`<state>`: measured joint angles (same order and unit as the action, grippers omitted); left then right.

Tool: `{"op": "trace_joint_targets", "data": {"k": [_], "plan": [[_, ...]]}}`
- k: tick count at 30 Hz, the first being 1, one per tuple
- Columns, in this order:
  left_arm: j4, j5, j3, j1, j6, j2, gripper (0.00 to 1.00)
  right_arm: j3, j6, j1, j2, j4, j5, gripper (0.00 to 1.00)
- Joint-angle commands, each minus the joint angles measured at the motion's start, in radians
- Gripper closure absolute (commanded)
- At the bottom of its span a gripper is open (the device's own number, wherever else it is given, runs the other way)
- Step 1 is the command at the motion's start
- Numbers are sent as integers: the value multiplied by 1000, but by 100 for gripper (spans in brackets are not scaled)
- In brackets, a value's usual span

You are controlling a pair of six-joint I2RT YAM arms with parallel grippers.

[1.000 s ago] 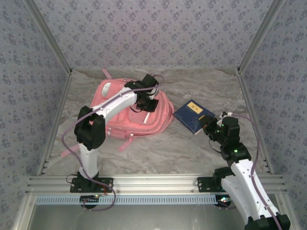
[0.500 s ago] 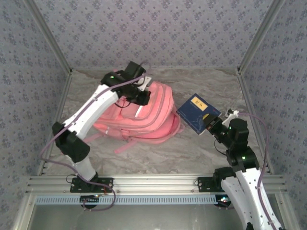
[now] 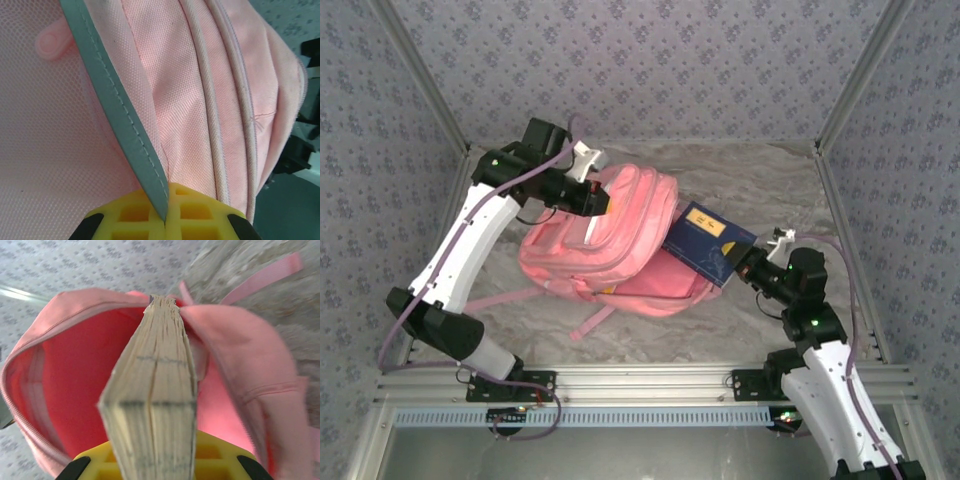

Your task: Pack books, pencil case, and school supplies into a backpack

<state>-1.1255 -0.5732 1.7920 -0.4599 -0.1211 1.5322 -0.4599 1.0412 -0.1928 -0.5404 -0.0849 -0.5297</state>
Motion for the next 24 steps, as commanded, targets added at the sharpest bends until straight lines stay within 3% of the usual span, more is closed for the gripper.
{"op": "trace_joint_targets", "data": {"k": [1,5,11,18,24], "plan": [[145,-207,28,10,0,-78,100,1,51,-63,-18,182,-82,100],[163,-249,29,13,-13,-78,100,-10,27,-174,-80,216,-34,100],[189,-295,16,22,-39,-80,100,-38,-25,-355,-211,285,153,100],[225,-325,-19,23,-65,-102,100,-129,-73,-463,-461,424,303,100],[265,-330,-52,23,-107,-117,100,-289,-87,-543,-767,497,410,100]]}}
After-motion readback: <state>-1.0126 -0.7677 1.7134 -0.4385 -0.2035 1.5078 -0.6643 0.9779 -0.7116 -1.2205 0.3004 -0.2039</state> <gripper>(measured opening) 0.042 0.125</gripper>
